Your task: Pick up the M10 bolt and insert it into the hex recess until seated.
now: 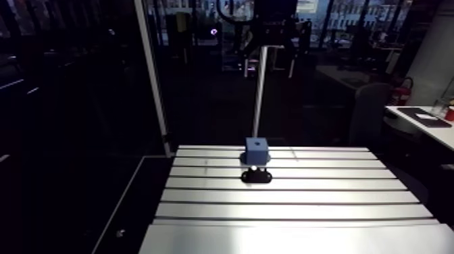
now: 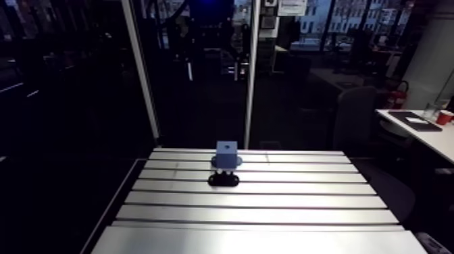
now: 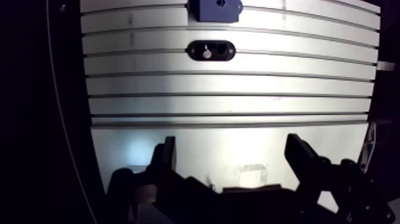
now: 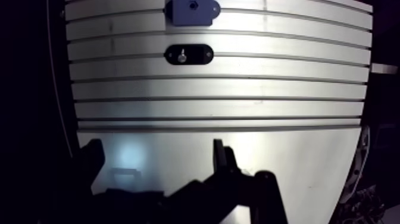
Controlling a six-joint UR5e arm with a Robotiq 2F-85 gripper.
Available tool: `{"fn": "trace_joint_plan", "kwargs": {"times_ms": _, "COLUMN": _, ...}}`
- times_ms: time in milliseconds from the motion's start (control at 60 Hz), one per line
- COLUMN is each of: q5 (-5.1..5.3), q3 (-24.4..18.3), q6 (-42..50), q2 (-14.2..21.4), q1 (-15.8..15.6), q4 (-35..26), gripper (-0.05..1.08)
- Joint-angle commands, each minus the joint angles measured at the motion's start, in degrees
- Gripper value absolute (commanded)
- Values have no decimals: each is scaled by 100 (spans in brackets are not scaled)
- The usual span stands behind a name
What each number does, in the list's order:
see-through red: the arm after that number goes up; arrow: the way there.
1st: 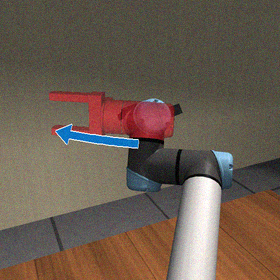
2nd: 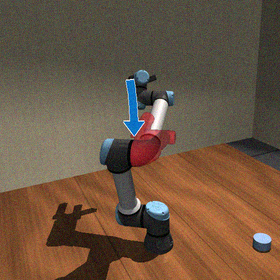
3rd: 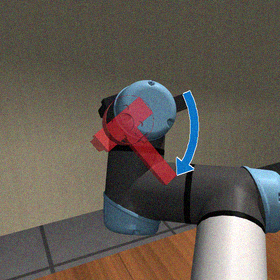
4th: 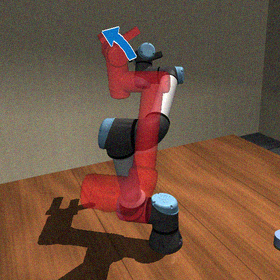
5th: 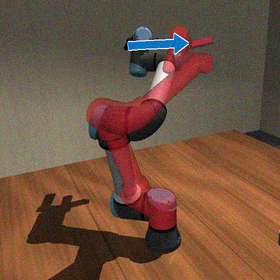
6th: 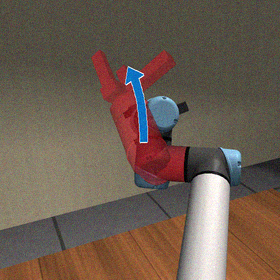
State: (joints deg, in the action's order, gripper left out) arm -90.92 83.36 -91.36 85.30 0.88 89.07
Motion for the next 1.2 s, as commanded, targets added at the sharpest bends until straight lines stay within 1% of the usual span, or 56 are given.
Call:
{"fn": "trace_joint_plan", "kwargs": {"times_ms": 17, "q5": -107, "q3": 211, "q6": -308, "q2": 211, "q1": 35, "q4": -44, "gripper": 0}}
{"fn": "trace_joint_plan", "kwargs": {"times_ms": 300, "q5": -105, "q3": 176, "q6": -308, "q2": 193, "q1": 26, "q4": -44, "gripper": 0}}
{"fn": "trace_joint_plan", "kwargs": {"times_ms": 933, "q5": -98, "q3": 321, "q6": -300, "q2": 158, "q1": 34, "q4": 7, "gripper": 0}}
{"fn": "trace_joint_plan", "kwargs": {"times_ms": 1083, "q5": -104, "q3": 619, "q6": -308, "q2": 114, "q1": 35, "q4": 418, "gripper": 0}}
{"fn": "trace_joint_plan", "kwargs": {"times_ms": 1100, "q5": -98, "q3": 698, "q6": -308, "q2": 114, "q1": 35, "q4": 564, "gripper": 0}}
{"fn": "trace_joint_plan", "kwargs": {"times_ms": 1117, "q5": -98, "q3": 698, "q6": -308, "q2": 114, "q1": 35, "q4": 564, "gripper": 0}}
{"fn": "trace_joint_plan", "kwargs": {"times_ms": 1150, "q5": -97, "q3": 848, "q6": -309, "q2": 114, "q1": 35, "q4": 854, "gripper": 0}}
{"fn": "trace_joint_plan", "kwargs": {"times_ms": 1183, "q5": -97, "q3": 848, "q6": -309, "q2": 114, "q1": 35, "q4": 854, "gripper": 0}}
{"fn": "trace_joint_plan", "kwargs": {"times_ms": 1200, "q5": -89, "q3": 927, "q6": -301, "q2": 122, "q1": 35, "q4": 1010, "gripper": 0}}
